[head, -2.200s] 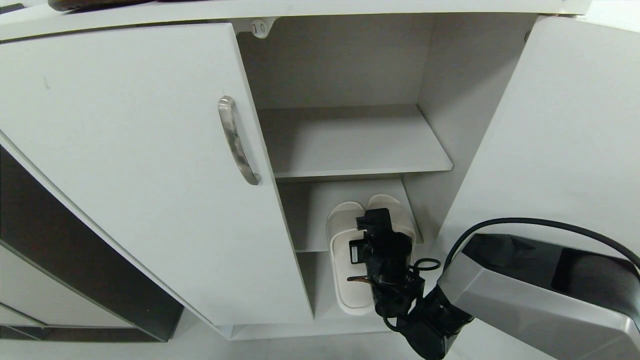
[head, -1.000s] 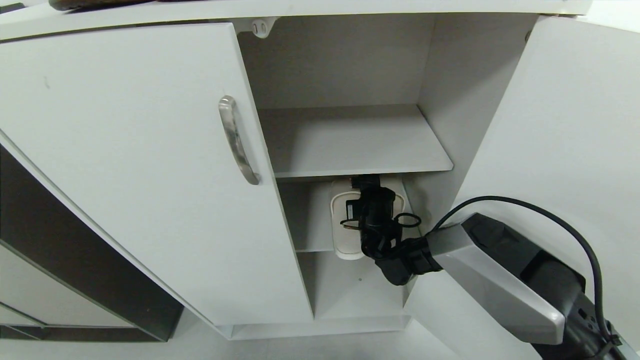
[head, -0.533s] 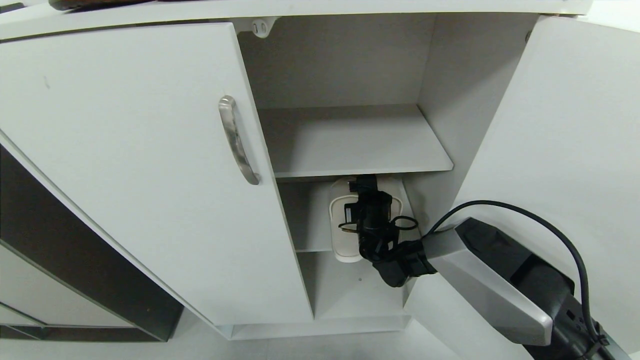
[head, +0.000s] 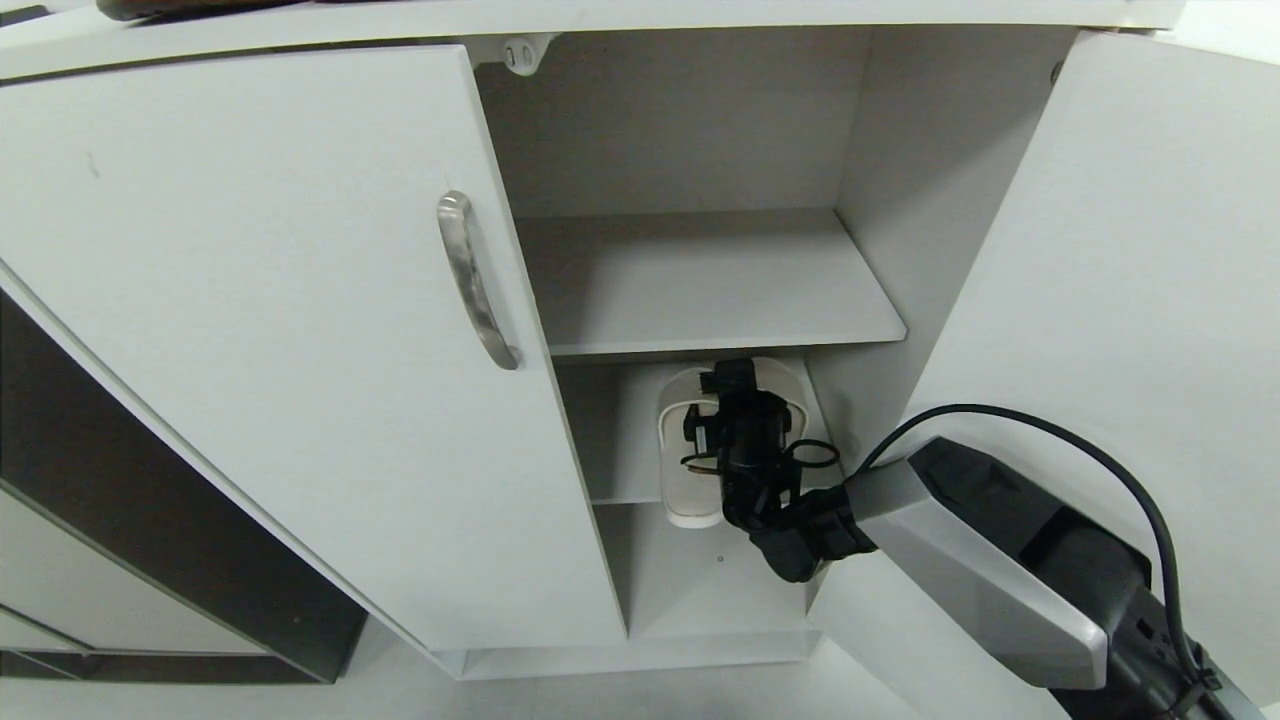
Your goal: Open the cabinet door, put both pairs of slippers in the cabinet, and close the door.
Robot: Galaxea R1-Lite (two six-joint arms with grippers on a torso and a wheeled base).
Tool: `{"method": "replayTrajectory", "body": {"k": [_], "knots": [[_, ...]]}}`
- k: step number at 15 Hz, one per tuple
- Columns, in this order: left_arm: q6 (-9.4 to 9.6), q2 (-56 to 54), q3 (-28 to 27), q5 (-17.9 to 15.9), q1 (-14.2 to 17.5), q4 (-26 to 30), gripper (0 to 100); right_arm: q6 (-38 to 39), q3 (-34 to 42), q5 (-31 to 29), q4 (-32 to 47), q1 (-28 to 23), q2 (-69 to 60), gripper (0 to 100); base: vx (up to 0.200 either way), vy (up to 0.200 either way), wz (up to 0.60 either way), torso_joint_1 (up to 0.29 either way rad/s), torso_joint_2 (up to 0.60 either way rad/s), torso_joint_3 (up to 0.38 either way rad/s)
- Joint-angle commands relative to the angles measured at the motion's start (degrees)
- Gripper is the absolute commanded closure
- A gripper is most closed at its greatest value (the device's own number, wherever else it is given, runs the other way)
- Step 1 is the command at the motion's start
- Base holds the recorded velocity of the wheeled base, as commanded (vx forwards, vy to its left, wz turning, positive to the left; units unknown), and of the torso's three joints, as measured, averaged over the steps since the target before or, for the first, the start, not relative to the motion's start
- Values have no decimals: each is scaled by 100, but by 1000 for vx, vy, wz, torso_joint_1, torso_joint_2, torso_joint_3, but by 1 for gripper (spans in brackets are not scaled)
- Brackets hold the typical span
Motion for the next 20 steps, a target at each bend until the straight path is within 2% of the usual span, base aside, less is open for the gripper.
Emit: {"method": "replayTrajectory", "body": {"k": [1, 2, 5, 6, 7, 8, 10, 18, 20], "knots": [[-1, 9, 0, 1, 1, 0, 100, -4, 528, -20, -156, 67, -384, 0, 0, 0, 0, 0, 0, 0], [-1, 9, 0, 1, 1, 0, 100, -4, 686, -29, -235, 94, -472, 0, 0, 0, 0, 0, 0, 0], [-1, 9, 0, 1, 1, 0, 100, -101, 2558, -47, -1210, 366, -1351, 0, 0, 0, 0, 0, 0, 0], [-1, 9, 0, 1, 1, 0, 100, -145, 2901, -47, -1413, 410, -1509, 0, 0, 0, 0, 0, 0, 0], [-1, 9, 0, -8, 1, 0, 100, -259, 3771, -47, -1852, 524, -1817, 0, 0, 0, 0, 0, 0, 0], [-10, 9, 0, -8, 1, 0, 100, -294, 4298, -47, -2098, 586, -2001, 0, 0, 0, 0, 0, 0, 0], [16, 9, 0, -25, 1, 0, 100, -268, 4790, -3, -2467, 683, -2142, 0, 0, 0, 0, 0, 0, 0], [-1, 9, 0, -43, 1, 0, 100, -277, 4834, -3, -2696, 832, -2160, 0, 0, 0, 0, 0, 0, 0], [-1, 9, 0, -52, 1, 0, 100, -277, 4817, -3, -2687, 850, -2151, 0, -200, 0, 0, 7, 0, 2]]}}
